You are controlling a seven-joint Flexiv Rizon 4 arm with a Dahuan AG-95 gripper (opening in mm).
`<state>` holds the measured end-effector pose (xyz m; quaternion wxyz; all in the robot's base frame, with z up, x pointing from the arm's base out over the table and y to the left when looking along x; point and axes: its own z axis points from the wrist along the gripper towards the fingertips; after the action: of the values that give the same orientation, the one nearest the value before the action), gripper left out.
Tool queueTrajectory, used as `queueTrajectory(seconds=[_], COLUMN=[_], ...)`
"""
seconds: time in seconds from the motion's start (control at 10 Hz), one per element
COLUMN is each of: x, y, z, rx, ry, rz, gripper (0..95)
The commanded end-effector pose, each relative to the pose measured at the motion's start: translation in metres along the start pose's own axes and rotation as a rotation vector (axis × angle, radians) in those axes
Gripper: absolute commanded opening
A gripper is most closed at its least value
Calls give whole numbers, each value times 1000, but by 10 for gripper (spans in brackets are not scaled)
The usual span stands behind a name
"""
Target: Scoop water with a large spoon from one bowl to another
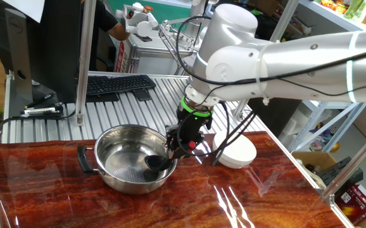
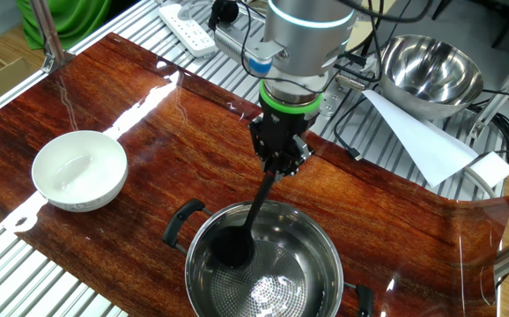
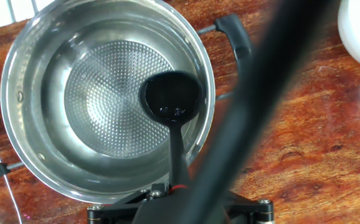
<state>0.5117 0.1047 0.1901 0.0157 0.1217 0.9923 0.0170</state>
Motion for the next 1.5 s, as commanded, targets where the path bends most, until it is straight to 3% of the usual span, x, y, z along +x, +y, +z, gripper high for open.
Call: queueTrajectory(seconds=[0.1,1.5], x=[-1,5], y=[-1,-2], z=[-4,-26], rx=[-3,-23], ry=[-9,-69], rz=[10,64], gripper=[0,0])
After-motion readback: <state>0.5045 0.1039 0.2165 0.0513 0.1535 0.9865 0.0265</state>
